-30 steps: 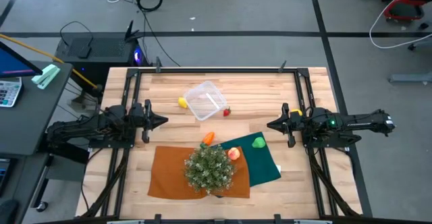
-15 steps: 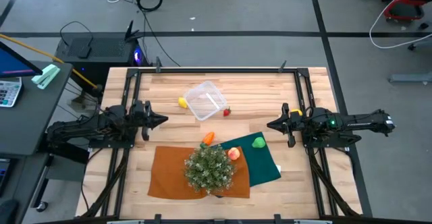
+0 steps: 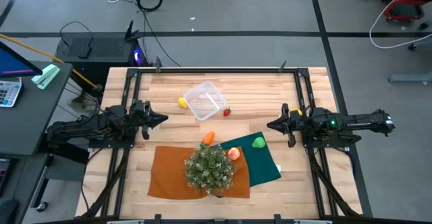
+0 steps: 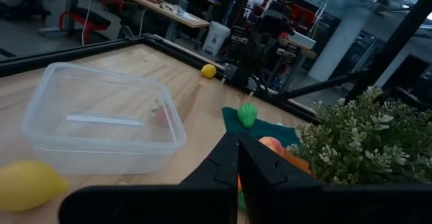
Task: Pick and placing Produce into tupperware
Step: Put the left lemon into the transparent container
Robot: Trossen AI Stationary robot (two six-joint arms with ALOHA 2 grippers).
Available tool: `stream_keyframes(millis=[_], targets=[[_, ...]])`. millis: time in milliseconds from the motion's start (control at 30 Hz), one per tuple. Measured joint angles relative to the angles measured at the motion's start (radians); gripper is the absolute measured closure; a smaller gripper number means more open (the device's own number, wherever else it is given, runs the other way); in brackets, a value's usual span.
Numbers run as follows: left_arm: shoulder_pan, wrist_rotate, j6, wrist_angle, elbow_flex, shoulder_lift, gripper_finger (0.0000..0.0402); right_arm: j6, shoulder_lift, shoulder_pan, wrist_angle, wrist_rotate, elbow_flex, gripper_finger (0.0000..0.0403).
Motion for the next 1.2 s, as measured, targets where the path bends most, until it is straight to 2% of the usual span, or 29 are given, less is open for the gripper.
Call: stream_keyframes(millis=[267, 467, 800, 967, 1067, 1200], targets=[[0.0, 0.0, 0.0, 0.004, -0.001, 0.0, 0.0381, 0.304, 0.0, 0.0, 0.003, 0.003, 0.0, 0.0403], [0.0, 0.0, 0.001, 0.009, -0.001, 0.0, 0.0382, 0.597, 0.0, 0.0, 0.003, 0.07, 0.0, 0.0403], [0.0, -0.022, 0.003, 0.011, -0.001, 0.0, 0.0386, 0.612, 0.0, 0.0, 0.015, 0.079, 0.0, 0.0403], [0.0, -0.032, 0.002, 0.015, -0.001, 0.0, 0.0382, 0.761, 0.0, 0.0, 0.015, 0.17, 0.0, 0.0403], [0.0, -0.071, -0.001, 0.018, -0.001, 0.0, 0.0385, 0.791, 0.0, 0.0, 0.019, 0.228, 0.0, 0.0403], [0.0, -0.171, -0.068, 0.024, -0.001, 0.0, 0.0391, 0.812, 0.0, 0.0, 0.019, 0.243, 0.0, 0.0403]])
